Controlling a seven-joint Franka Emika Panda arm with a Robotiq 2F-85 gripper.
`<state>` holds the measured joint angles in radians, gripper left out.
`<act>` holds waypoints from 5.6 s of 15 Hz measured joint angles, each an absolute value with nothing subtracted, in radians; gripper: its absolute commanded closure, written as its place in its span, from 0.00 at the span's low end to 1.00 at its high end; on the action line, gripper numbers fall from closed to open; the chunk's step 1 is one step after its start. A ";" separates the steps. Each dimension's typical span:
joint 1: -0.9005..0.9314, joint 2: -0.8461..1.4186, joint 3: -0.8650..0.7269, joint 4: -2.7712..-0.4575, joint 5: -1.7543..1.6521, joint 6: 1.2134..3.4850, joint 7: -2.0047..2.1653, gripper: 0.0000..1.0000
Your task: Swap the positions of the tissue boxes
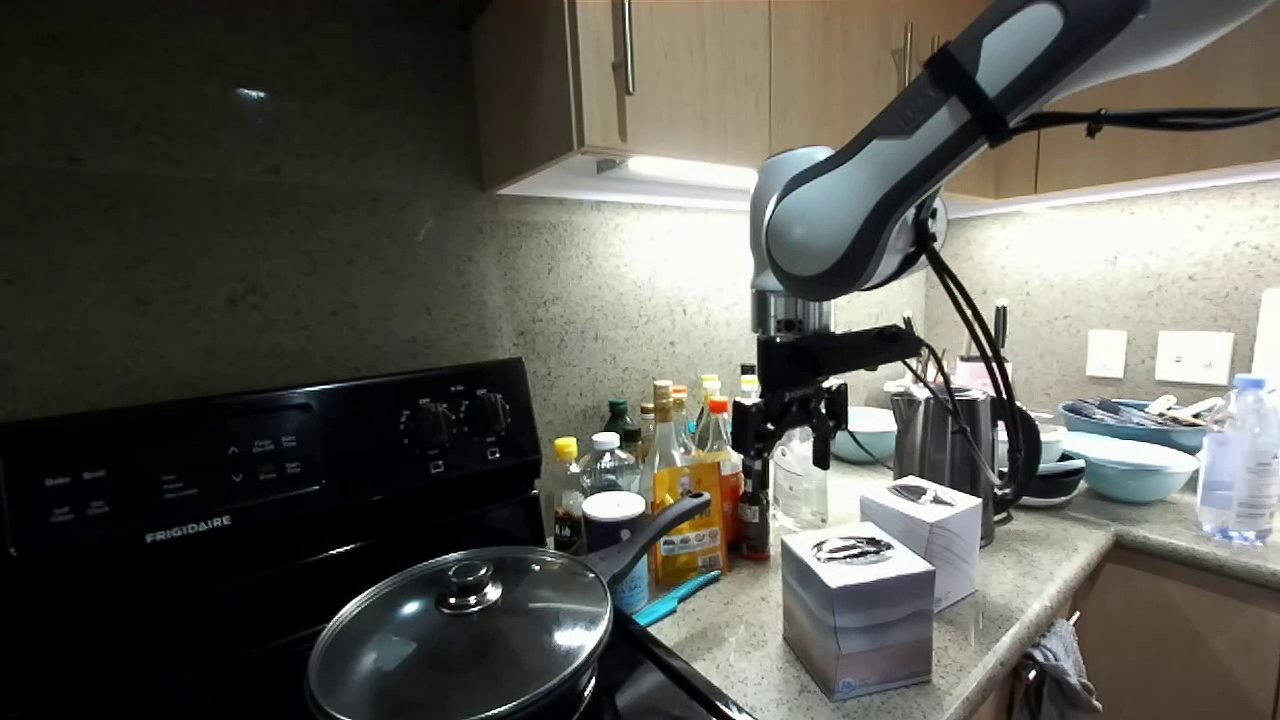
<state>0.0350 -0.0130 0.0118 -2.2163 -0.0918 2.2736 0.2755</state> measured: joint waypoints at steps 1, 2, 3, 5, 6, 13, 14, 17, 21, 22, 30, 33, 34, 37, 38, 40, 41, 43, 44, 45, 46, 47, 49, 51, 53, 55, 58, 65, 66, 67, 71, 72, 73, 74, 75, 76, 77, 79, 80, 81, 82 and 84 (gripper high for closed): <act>0.032 -0.037 0.009 -2.214 -0.108 2.237 0.275 0.00; 0.026 -0.060 0.003 -2.212 -0.126 2.191 0.269 0.00; 0.018 -0.083 -0.005 -2.212 -0.140 2.146 0.251 0.00; -0.003 -0.121 -0.026 -2.212 -0.166 2.068 0.205 0.00; -0.016 -0.137 -0.036 -2.212 -0.179 2.035 0.186 0.00; -0.061 -0.145 -0.095 -2.256 -0.167 1.972 0.106 0.00; -0.063 -0.131 -0.102 -2.259 -0.148 1.975 0.102 0.00; -0.064 -0.077 -0.111 -2.250 -0.098 1.982 0.101 0.00; -0.064 -0.052 -0.110 -2.234 -0.090 1.981 0.101 0.00; -0.064 -0.049 -0.110 -2.232 -0.090 1.981 0.102 0.00; -0.114 0.175 -0.150 -2.071 -0.080 1.987 0.105 0.03; -0.127 0.265 -0.152 -2.000 -0.078 1.985 0.104 0.30; -0.128 0.292 -0.152 -1.977 -0.077 1.983 0.103 0.36; -0.129 0.361 -0.151 -1.912 -0.076 1.970 0.103 0.58; -0.130 0.375 -0.151 -1.891 -0.076 1.959 0.103 0.63; -0.132 0.393 -0.152 -1.856 -0.076 1.935 0.103 0.76; -0.133 0.397 -0.152 -1.843 -0.076 1.926 0.103 0.82; -0.132 0.394 -0.152 -1.830 -0.076 1.919 0.109 0.93; -0.130 0.388 -0.152 -1.829 -0.078 1.917 0.120 0.96; -0.127 0.376 -0.153 -1.830 -0.082 1.913 0.136 0.94; -0.123 0.357 -0.153 -1.835 -0.087 1.908 0.152 0.94; -0.116 0.333 -0.153 -1.843 -0.093 1.900 0.171 0.94; -0.098 0.268 -0.153 -1.867 -0.118 1.867 0.213 0.95; -0.076 0.195 -0.148 -1.893 -0.147 1.808 0.244 0.99; -0.053 0.121 -0.130 -1.915 -0.152 1.725 0.248 0.97; -0.032 0.056 -0.096 -1.926 -0.148 1.641 0.247 0.98; 0.003 -0.011 -0.042 -1.925 -0.120 1.545 0.246 0.98; 0.040 -0.030 0.018 -1.898 0.048 1.498 0.297 0.97; 0.040 -0.020 0.017 -1.895 0.083 1.511 0.328 0.97; 0.039 -0.008 0.015 -1.893 0.115 1.536 0.364 0.97; 0.038 0.037 0.006 -1.896 0.190 1.729 0.462 0.97; 0.038 0.045 0.006 -1.899 0.190 1.779 0.481 0.97; 0.038 0.054 0.006 -1.902 0.190 1.819 0.501 0.97; 0.039 0.060 0.006 -1.904 0.184 1.843 0.524 0.97; 0.039 0.064 0.006 -1.905 0.174 1.853 0.546 0.97; 0.039 0.067 0.006 -1.906 0.156 1.854 0.570 0.97; 0.039 0.067 0.006 -1.908 0.132 1.853 0.593 0.97; 0.039 0.066 0.005 -1.910 0.080 1.846 0.634 0.97; 0.039 0.066 0.005 -1.910 0.054 1.833 0.650 0.97; 0.039 0.066 0.002 -1.910 0.033 1.811 0.659 0.97; 0.039 0.066 -0.001 -1.910 0.021 1.782 0.660 0.97; 0.037 0.067 -0.009 -1.910 0.012 1.715 0.660 0.97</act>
<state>0.0371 0.0665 -0.0088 -1.9102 0.0124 1.7145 0.6601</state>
